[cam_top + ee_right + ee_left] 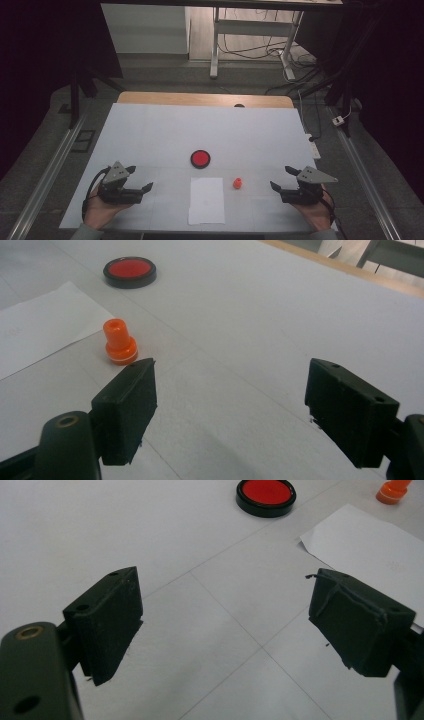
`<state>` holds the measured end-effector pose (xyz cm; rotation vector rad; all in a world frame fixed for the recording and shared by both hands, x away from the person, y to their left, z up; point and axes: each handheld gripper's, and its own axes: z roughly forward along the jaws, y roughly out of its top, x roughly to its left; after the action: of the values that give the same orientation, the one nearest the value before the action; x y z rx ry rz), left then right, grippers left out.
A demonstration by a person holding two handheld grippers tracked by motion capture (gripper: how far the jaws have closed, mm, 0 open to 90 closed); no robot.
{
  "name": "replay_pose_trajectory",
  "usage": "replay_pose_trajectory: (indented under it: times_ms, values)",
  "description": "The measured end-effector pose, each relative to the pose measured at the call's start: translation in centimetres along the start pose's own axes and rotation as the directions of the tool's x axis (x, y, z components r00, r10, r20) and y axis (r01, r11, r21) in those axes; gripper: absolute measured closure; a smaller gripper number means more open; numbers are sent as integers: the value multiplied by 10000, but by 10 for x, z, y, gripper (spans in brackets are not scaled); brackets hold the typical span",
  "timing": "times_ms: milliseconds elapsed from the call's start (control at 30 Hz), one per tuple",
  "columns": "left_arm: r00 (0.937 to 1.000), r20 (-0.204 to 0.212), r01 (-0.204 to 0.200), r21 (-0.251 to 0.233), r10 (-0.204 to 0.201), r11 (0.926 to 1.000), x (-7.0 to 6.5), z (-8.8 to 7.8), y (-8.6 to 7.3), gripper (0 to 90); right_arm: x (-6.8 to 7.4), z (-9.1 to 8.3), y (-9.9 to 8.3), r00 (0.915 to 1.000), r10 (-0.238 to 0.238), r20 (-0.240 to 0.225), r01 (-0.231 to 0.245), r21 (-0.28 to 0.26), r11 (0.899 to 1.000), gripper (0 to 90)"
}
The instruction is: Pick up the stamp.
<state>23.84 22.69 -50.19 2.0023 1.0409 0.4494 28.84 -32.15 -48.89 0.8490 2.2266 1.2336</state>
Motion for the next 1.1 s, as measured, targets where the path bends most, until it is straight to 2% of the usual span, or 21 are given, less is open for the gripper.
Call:
replay_pose_trajectory:
  times_ms: [233,700,933,1100]
  values:
    - [10000,-2,93,33,-93,10000,2,3,-3,144,-2,-3,-2,9999,117,19,-117,-196,9997,209]
    - [9997,3,249,-92,-249,9996,5,0,-5,149,2,0,-3,9999,60,-148,-62,-155,9999,234]
    - [9996,30,276,-66,-276,9996,5,2,-5,149,3,2,-3,10000,14,-53,-15,-73,10000,239]
    - [9996,-26,278,-131,-278,9995,4,2,-5,149,3,1,1,9999,56,112,-53,-260,9996,243]
